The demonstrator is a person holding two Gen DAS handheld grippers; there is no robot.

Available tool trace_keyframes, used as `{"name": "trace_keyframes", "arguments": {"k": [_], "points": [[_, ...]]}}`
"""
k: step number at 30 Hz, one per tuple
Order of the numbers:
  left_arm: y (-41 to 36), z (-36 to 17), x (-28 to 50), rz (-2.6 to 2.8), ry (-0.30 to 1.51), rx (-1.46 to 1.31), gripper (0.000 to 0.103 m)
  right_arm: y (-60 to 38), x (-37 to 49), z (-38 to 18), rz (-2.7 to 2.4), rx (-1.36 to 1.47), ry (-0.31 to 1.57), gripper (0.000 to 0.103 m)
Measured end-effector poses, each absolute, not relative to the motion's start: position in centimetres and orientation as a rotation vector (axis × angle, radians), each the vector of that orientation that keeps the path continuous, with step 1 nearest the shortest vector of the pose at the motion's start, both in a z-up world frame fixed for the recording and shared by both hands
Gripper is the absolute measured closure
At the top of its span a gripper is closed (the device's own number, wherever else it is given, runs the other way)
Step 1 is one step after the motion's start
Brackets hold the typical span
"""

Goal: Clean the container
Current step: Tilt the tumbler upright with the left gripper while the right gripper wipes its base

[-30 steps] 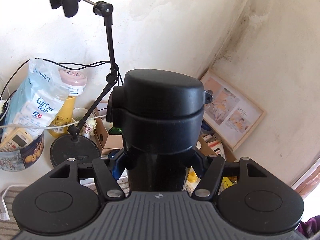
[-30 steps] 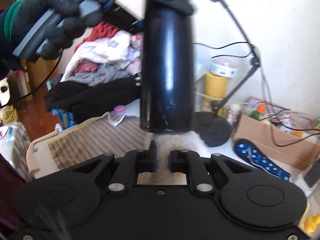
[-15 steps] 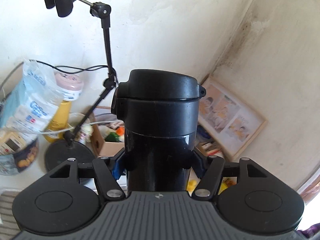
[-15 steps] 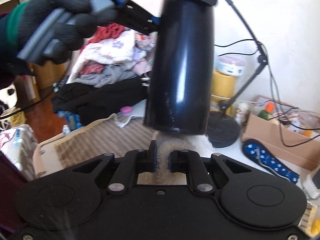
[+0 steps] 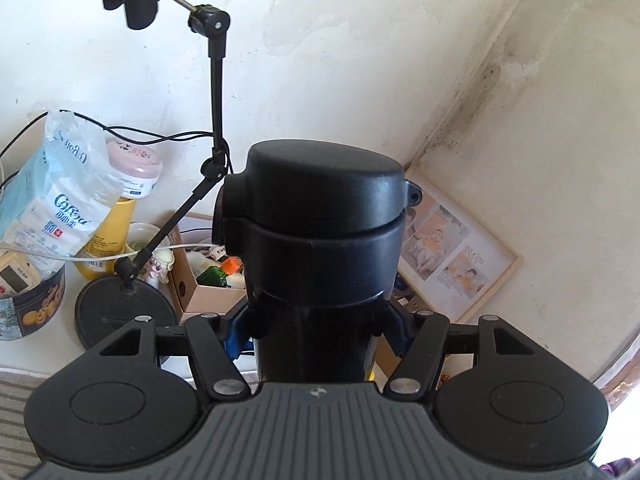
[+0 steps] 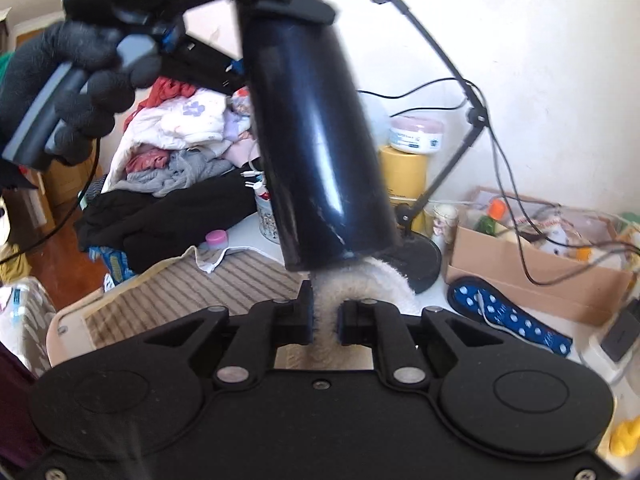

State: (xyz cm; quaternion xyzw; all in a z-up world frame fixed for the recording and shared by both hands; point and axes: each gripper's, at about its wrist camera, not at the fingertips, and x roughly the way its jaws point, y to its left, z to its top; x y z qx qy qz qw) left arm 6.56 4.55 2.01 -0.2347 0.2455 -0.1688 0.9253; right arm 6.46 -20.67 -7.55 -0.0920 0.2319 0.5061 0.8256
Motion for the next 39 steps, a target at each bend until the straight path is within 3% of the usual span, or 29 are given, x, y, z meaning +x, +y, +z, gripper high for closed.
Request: {"name": "trace_keyframes", "arguments": {"k": [11, 22, 32, 36, 39], "points": [[6.3, 1.2, 6.2, -0.328, 0.511, -0.525, 0.039, -20.7, 4.1, -6.5, 1.17, -0.258, 0.463, 0.093], [4.9, 2.4, 7.1, -0.379, 0.488, -0.525, 0.039, -21.2, 7.7, -6.5, 1.072, -0.247, 0.481, 0.093], [5.8, 2.4, 7.0, -0.316, 0.499, -0.462, 0.039, -20.4, 4.3, -5.9, 1.18, -0.336, 0.427, 0.093], [7.1, 2.3, 6.3, -0.316, 0.475, -0.519, 0.039, -23.3, 5.6, -4.9, 1.117, -0.231, 0.453, 0.093], [7.5, 2.6, 6.1, -0.317, 0.444, -0.556, 0.039, -26.9, 9.2, -4.9, 1.061, 0.129, 0.575, 0.093]]}}
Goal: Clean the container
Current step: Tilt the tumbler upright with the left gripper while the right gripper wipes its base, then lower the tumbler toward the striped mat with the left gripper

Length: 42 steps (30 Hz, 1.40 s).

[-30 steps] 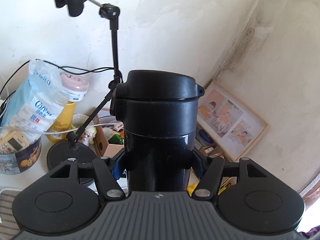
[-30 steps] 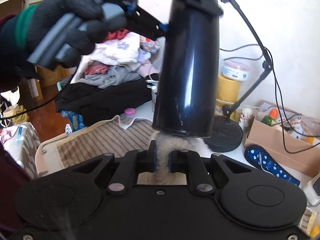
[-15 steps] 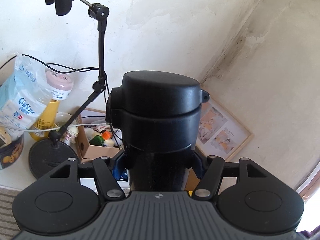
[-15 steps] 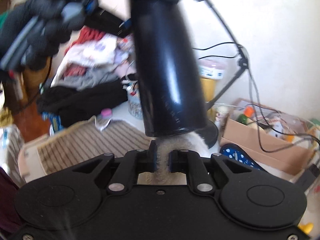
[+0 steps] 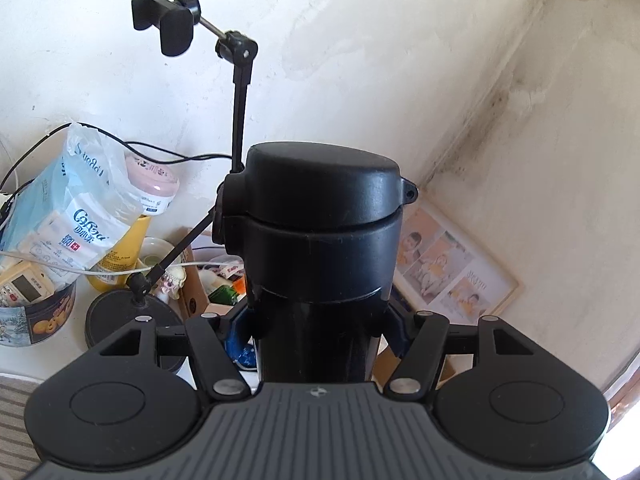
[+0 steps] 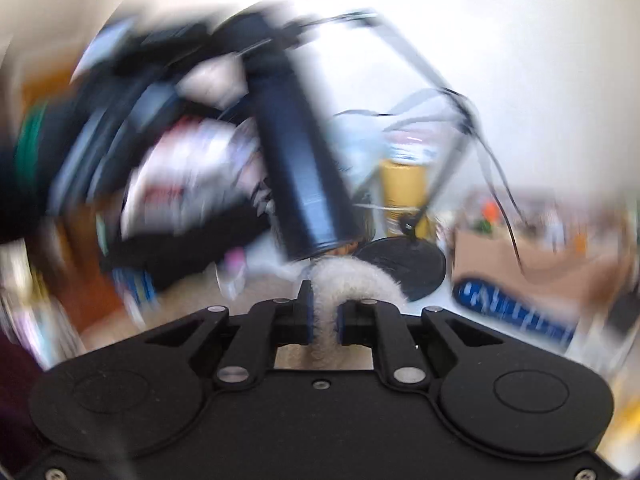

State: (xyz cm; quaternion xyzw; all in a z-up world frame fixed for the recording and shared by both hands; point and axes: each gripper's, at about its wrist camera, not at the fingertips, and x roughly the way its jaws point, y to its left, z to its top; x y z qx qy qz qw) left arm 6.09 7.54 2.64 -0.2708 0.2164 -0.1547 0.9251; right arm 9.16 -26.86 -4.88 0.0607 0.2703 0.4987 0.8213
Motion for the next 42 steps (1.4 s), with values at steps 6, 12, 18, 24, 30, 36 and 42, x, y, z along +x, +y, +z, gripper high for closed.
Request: {"name": "trace_keyframes", "arguments": {"k": [6, 12, 18, 24, 30, 36, 42], "points": [[7.7, 4.2, 6.6, -0.319, 0.371, -0.602, 0.039, -30.3, 14.0, -10.9, 1.007, 1.111, 0.797, 0.093], [8.2, 4.7, 6.7, -0.339, 0.342, -0.65, 0.039, -27.8, 13.0, -14.2, 1.089, 1.57, 0.827, 0.093], [7.8, 4.6, 6.3, -0.361, 0.341, -0.682, 0.039, -28.4, 13.7, -15.0, 0.975, 1.773, 0.755, 0.093], [7.0, 4.6, 6.0, -0.317, 0.354, -0.593, 0.039, -28.2, 14.1, -15.3, 0.922, 1.802, 0.776, 0.093], [7.5, 3.8, 5.1, -0.265, 0.362, -0.566, 0.039, -29.2, 13.1, -14.5, 0.947, 1.874, 0.737, 0.093], [7.3, 2.0, 4.7, -0.214, 0.429, -0.47, 0.039, -31.7, 14.6, -10.2, 1.001, 1.584, 0.72, 0.093], [7.3, -2.0, 4.9, -0.151, 0.529, -0.368, 0.039, -33.7, 15.7, -8.0, 0.898, 1.161, 0.737, 0.093]]}}
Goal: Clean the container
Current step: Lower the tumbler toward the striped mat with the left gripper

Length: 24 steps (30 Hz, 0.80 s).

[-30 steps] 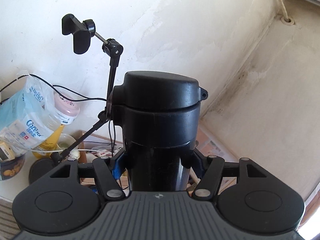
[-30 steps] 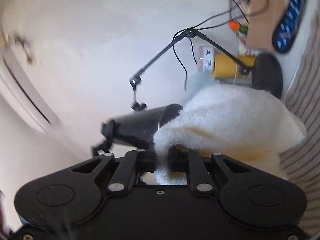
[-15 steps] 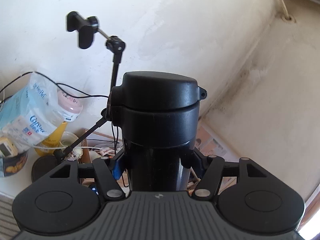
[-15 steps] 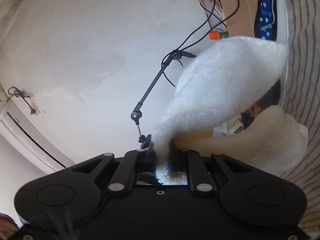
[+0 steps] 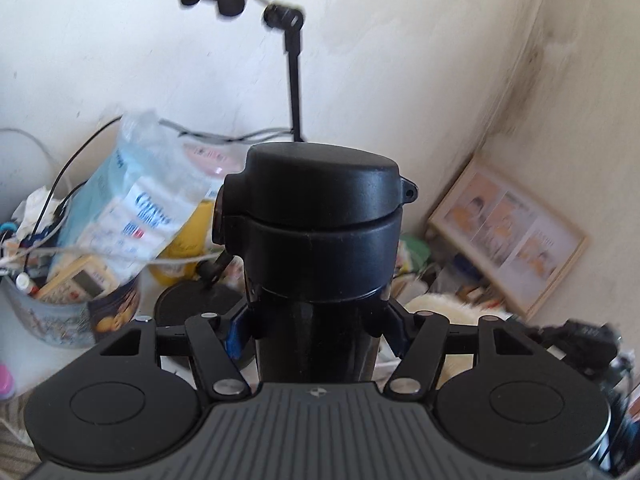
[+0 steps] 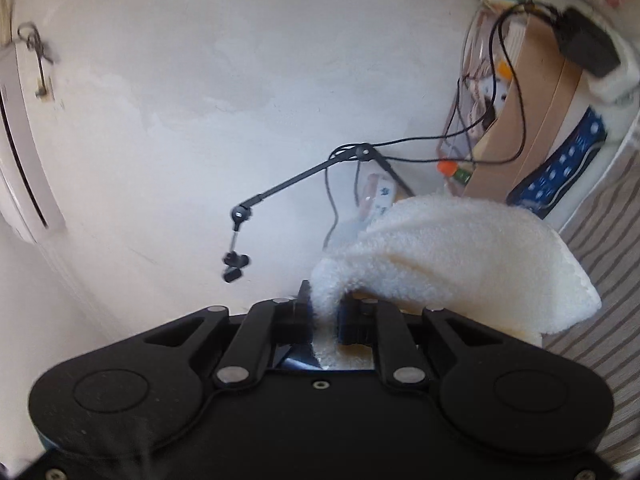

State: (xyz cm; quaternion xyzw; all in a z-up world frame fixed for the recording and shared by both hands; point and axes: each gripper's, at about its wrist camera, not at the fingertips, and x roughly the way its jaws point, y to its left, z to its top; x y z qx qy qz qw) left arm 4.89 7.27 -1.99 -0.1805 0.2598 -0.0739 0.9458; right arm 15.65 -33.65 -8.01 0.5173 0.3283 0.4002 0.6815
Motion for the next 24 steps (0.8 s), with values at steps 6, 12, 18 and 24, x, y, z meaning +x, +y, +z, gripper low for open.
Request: {"name": "trace_keyframes", "arguments": {"k": [6, 12, 18, 24], "points": [[6.9, -5.1, 5.0, -0.093, 0.581, -0.257, 0.039, -34.7, 16.2, -5.4, 0.785, 0.676, 0.729, 0.093], [6.9, -6.5, 5.5, -0.074, 0.597, -0.225, 0.039, -27.8, 14.9, -7.7, 0.797, 0.047, 0.867, 0.093], [6.9, -7.7, 5.4, -0.067, 0.605, -0.234, 0.039, -20.2, 13.9, -13.2, 0.864, -0.062, 0.957, 0.093], [6.3, -8.9, 5.1, -0.061, 0.593, -0.211, 0.039, -18.2, 14.3, -14.2, 0.85, -0.026, 0.989, 0.092]]}}
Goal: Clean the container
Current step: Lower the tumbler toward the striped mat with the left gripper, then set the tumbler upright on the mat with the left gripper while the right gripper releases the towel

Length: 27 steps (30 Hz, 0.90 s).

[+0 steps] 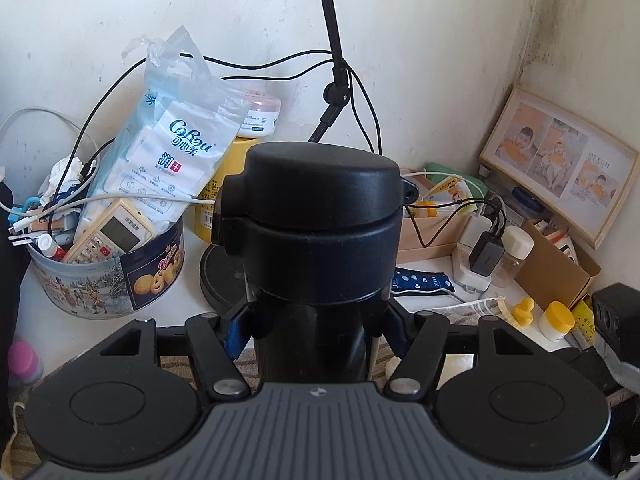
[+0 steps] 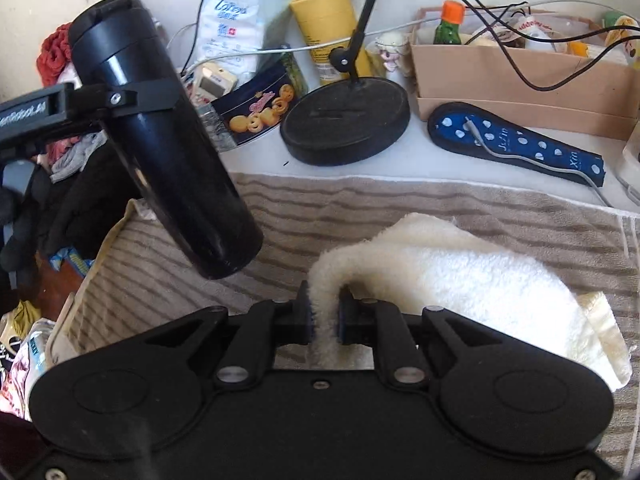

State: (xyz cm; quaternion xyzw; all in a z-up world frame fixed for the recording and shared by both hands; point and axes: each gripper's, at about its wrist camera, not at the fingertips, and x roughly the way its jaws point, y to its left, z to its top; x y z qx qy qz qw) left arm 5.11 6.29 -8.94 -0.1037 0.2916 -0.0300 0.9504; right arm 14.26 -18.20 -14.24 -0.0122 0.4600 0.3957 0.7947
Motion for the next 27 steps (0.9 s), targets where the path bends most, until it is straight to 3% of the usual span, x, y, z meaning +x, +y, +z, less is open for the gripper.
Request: {"name": "trace_keyframes", "arguments": {"k": [2, 3, 4, 6, 18, 23, 27], "points": [[5.9, -9.4, 5.0, -0.063, 0.588, -0.199, 0.039, -18.3, 14.7, -14.7, 0.844, 0.028, 1.022, 0.09], [5.6, -9.6, 4.9, -0.065, 0.585, -0.192, 0.039, -18.5, 14.9, -15.0, 0.845, 0.071, 1.051, 0.082], [5.3, -9.8, 4.8, -0.07, 0.578, -0.178, 0.039, -18.6, 15.1, -15.3, 0.845, 0.114, 1.079, 0.062], [4.5, -10.2, 4.4, -0.071, 0.568, -0.145, 0.039, -19.2, 15.0, -15.4, 0.847, 0.186, 1.108, 0.039], [2.8, -12.1, 1.1, -0.024, 0.545, -0.045, 0.038, -24.8, 12.4, -10.7, 0.803, 0.233, 1.011, 0.027], [2.8, -11.9, 1.5, -0.007, 0.587, -0.053, 0.029, -26.1, 11.7, -9.8, 0.741, 0.221, 0.992, 0.022], [2.8, -11.9, 1.3, 0.003, 0.613, -0.05, 0.022, -26.5, 11.5, -9.4, 0.702, 0.229, 1.006, 0.012]]}}
